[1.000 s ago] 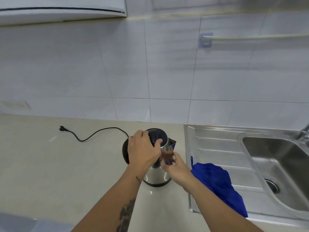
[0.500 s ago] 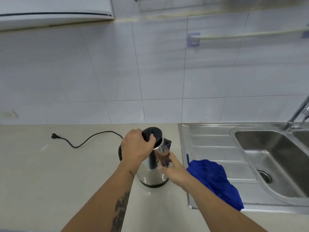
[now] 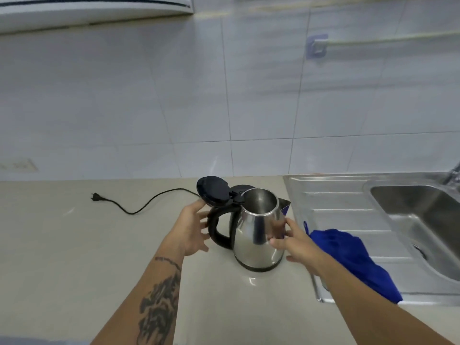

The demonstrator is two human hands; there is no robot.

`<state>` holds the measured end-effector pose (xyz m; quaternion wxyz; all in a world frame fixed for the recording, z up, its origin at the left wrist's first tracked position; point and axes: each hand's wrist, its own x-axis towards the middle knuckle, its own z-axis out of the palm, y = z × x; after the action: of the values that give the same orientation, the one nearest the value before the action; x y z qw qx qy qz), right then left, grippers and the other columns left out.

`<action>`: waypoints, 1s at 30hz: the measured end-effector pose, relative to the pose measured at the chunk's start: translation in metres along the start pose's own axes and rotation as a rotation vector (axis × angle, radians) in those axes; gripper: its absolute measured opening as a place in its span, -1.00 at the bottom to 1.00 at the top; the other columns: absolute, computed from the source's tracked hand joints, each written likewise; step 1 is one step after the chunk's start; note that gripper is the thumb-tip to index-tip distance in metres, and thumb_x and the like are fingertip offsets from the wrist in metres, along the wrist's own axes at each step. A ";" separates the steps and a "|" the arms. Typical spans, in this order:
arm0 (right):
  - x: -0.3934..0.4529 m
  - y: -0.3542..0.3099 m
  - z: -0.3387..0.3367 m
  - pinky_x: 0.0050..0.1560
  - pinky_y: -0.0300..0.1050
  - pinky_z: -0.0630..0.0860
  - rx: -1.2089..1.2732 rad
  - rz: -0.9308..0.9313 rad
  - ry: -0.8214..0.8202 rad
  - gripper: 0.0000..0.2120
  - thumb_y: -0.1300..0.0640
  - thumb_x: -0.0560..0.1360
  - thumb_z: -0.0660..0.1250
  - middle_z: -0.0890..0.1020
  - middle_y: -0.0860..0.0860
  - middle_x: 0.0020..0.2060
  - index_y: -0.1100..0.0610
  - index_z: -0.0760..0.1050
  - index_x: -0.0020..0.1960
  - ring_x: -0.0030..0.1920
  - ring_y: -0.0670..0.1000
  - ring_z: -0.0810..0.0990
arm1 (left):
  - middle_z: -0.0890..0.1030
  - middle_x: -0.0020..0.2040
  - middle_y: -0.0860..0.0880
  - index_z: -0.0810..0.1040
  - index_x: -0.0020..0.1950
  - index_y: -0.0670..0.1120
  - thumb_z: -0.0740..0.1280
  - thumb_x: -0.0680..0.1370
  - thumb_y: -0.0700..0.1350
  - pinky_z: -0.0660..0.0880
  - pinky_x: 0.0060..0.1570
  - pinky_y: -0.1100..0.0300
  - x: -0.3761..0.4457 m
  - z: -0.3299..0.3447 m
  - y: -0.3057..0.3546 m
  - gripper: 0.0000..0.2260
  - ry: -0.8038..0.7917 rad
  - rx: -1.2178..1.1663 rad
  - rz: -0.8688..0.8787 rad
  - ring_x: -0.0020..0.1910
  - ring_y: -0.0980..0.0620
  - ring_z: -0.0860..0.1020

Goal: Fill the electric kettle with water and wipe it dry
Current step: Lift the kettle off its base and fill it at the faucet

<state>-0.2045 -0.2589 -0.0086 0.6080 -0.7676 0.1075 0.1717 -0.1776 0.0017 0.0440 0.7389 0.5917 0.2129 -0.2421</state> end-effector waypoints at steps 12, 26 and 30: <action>0.012 0.010 -0.001 0.28 0.14 0.53 0.202 -0.020 0.142 -0.32 0.29 0.45 0.50 0.62 -0.08 0.27 -0.17 0.41 0.44 0.27 0.05 0.57 | 0.63 0.07 0.28 0.56 0.17 0.28 0.29 0.54 -0.35 0.42 0.09 0.29 0.034 0.018 -0.053 -0.50 0.140 0.202 0.580 0.14 0.21 0.57; -0.048 0.003 -0.193 0.13 0.00 0.63 0.096 -0.357 0.455 -0.67 0.29 0.43 0.52 0.70 -0.10 0.00 -0.09 0.63 0.06 0.10 0.12 0.72 | 0.66 -0.01 0.13 0.56 0.27 0.11 0.38 0.54 -0.21 0.46 -0.06 0.33 0.054 0.227 -0.019 -0.65 0.068 0.237 0.781 0.02 0.13 0.60; -0.043 0.018 -0.283 -0.05 -0.13 0.58 0.102 -0.374 0.459 -0.70 0.35 0.44 0.49 0.73 -0.06 -0.02 0.03 0.64 0.07 0.04 0.05 0.72 | 0.64 -0.02 0.13 0.55 0.24 0.12 0.37 0.55 -0.20 0.50 -0.02 0.25 0.065 0.318 -0.032 -0.68 0.080 0.287 0.778 0.00 0.13 0.59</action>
<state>-0.2131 -0.5396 0.0492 0.6268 -0.7613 0.1073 -0.1269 -0.1369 -0.3217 0.0469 0.6766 0.7338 -0.0340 0.0511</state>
